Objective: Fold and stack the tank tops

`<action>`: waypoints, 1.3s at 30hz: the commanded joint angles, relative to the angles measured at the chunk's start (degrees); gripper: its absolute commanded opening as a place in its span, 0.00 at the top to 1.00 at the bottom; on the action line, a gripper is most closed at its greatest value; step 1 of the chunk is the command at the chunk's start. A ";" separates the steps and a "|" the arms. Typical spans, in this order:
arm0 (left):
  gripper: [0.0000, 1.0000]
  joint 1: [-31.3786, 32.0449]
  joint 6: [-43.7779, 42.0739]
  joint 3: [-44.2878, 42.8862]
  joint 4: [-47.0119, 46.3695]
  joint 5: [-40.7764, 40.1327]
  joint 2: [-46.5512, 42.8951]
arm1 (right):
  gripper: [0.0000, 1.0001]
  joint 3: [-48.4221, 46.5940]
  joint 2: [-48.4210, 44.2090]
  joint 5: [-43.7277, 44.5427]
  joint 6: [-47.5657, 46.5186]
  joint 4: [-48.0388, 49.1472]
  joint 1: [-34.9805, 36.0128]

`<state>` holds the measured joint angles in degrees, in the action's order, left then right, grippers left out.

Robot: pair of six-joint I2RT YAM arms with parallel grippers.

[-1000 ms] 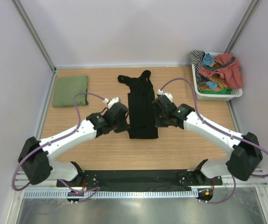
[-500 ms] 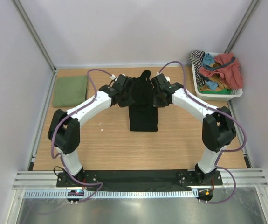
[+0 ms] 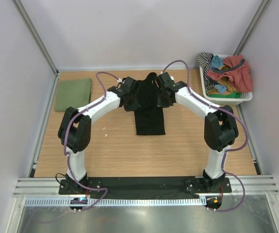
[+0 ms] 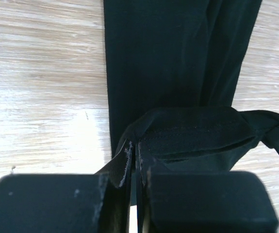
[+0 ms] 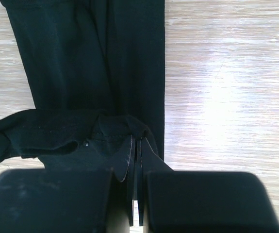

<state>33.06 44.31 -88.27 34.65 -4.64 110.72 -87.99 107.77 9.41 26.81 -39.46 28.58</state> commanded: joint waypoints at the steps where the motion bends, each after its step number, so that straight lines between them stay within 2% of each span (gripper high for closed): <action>1: 1.00 -0.80 -1.25 -3.05 0.41 0.78 0.64 | 0.99 -3.42 1.21 -0.71 -1.32 0.27 -0.80; 15: 1.00 -3.70 -1.34 -9.19 0.77 2.10 7.05 | 0.99 -12.12 10.97 -1.76 -1.15 0.61 -3.61; 18: 0.99 -4.75 -0.90 -10.34 0.86 1.65 8.90 | 0.94 -15.45 13.87 -2.11 -0.88 2.46 -4.23; 20: 0.87 -5.55 -0.46 -10.69 0.15 2.62 9.86 | 0.73 -18.35 15.19 -2.46 -1.05 2.20 -4.23; 21: 0.77 -6.07 -0.37 -11.13 0.24 2.97 9.87 | 0.65 -18.88 15.45 -2.47 -1.14 2.02 -4.32; 22: 0.58 -6.25 -0.46 -10.96 0.50 2.80 9.61 | 0.52 -18.37 14.93 -2.21 -1.23 2.20 -4.23; 23: 0.52 -6.43 -0.81 -10.18 0.50 2.71 8.39 | 0.46 -17.23 14.15 -1.51 -1.32 2.98 -4.23; 24: 0.42 -6.43 -1.07 -9.47 0.59 1.41 7.59 | 0.39 -15.48 11.09 -0.98 -1.32 5.08 -4.32; 25: 0.39 -6.34 -1.33 -8.68 0.15 0.52 6.54 | 0.33 -11.20 9.50 -0.88 -1.41 6.49 -4.41; 28: 0.36 -6.52 -1.86 -6.04 -0.11 -0.46 2.94 | 0.34 -2.76 2.75 -3.34 -1.32 10.80 -5.46; 32: 0.35 -5.56 -1.08 0.79 -2.48 3.85 -0.76 | 0.41 7.02 -3.96 -8.17 -1.93 15.02 -5.46; 37: 0.36 -3.70 0.33 8.72 -7.65 4.47 -6.03 | 0.40 17.03 -9.50 -11.43 -1.41 19.42 -5.55; 39: 0.37 -3.62 0.95 10.92 -8.72 7.10 -6.56 | 0.37 18.63 -11.00 -11.87 -1.67 20.39 -5.55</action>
<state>28.93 44.34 -79.46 30.39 -0.80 107.11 -71.55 99.90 -0.01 25.58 -24.43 23.11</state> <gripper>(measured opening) 0.637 0.618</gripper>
